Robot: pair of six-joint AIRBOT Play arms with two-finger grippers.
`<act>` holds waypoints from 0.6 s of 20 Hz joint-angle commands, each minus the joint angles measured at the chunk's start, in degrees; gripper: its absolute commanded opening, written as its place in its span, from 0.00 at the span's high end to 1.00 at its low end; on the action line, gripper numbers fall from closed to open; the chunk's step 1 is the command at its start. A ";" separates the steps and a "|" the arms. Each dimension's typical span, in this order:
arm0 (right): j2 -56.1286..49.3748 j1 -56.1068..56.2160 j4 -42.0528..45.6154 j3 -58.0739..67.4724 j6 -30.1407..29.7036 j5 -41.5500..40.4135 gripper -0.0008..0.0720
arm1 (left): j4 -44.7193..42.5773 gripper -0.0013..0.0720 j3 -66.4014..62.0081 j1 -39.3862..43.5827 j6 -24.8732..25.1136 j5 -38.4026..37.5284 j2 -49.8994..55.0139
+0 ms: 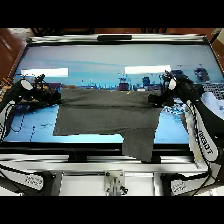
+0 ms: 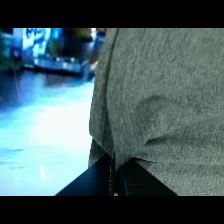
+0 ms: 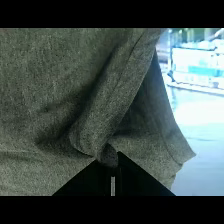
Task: Fold the shirts.
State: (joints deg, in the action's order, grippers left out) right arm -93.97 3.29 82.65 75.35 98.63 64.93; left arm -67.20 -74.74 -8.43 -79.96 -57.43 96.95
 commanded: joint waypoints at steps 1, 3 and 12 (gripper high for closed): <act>-1.18 0.02 -3.02 0.02 0.48 3.19 0.38 | -0.11 0.82 -0.28 -0.15 -0.20 -4.13 0.39; 0.57 0.00 -2.16 0.83 -2.64 6.88 0.25 | -0.17 0.28 -2.97 -0.81 -0.17 -12.33 0.33; 20.24 -12.37 7.65 -1.22 -8.37 26.01 0.24 | -0.15 0.21 2.45 -12.24 2.97 -35.45 -10.75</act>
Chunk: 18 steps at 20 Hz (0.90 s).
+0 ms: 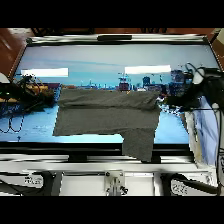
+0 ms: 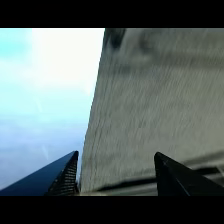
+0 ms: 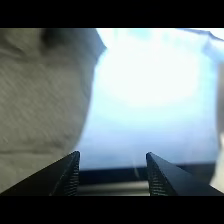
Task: Fold the shirts.
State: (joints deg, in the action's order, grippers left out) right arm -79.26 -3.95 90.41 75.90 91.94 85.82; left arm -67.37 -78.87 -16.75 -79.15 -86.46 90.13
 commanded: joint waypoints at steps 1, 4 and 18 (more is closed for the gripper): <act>7.61 -7.10 -1.16 -3.56 -2.36 5.31 0.25 | 0.07 0.17 12.02 -5.55 3.32 -5.60 -5.49; 12.55 -10.43 -4.55 -8.98 -3.78 5.27 0.25 | 3.32 0.17 26.84 -10.21 8.17 1.57 -9.14; 14.91 -10.69 -8.09 -13.05 -2.58 3.93 0.25 | 14.19 0.47 36.98 -7.02 14.80 21.68 -9.31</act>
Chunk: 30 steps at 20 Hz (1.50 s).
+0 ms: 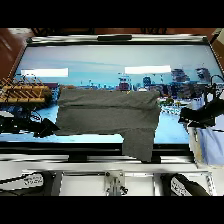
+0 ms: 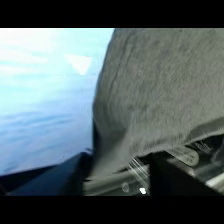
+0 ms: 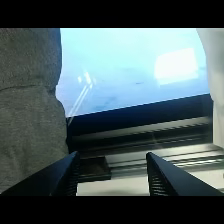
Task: Fold the shirts.
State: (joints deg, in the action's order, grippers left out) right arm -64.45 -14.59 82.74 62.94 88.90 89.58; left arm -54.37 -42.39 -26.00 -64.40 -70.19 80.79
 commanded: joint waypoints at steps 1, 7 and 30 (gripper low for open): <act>0.09 -0.04 -0.42 -0.09 0.46 0.31 0.24 | 1.88 0.50 0.50 3.06 0.04 5.57 0.02; 0.11 0.20 -8.79 -10.45 -0.57 -0.68 0.24 | 1.92 0.94 0.33 3.37 0.55 2.82 -0.15; -6.47 8.26 -28.13 -22.10 -16.72 -24.50 0.89 | 1.95 0.94 -4.70 3.39 7.32 -1.44 -1.29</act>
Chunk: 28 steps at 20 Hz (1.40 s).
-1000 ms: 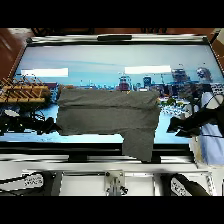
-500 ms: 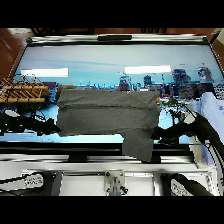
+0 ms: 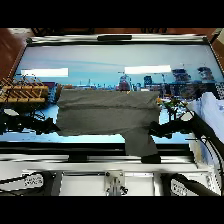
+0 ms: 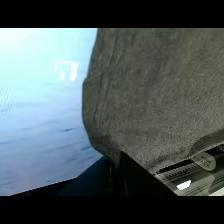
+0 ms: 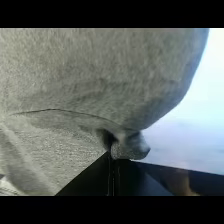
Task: Fold the shirts.
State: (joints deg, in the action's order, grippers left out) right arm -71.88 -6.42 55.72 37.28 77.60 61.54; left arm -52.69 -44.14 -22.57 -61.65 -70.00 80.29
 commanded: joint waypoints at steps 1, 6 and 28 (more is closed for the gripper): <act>2.19 0.11 -0.74 6.14 -6.54 3.63 0.89 | 0.26 0.94 -5.51 -0.04 5.49 -2.54 -1.46; 1.79 0.15 -2.71 18.34 -5.86 -4.92 0.89 | 0.46 0.93 -19.19 1.92 1.42 -0.94 0.07; -20.28 -4.96 0.07 34.45 -1.31 -6.78 0.03 | 5.16 0.02 -51.04 8.26 -12.52 -5.33 27.04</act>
State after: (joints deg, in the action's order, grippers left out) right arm -91.96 -9.37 52.53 71.66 75.35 49.19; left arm -47.70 -92.18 -13.76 -74.50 -69.82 107.22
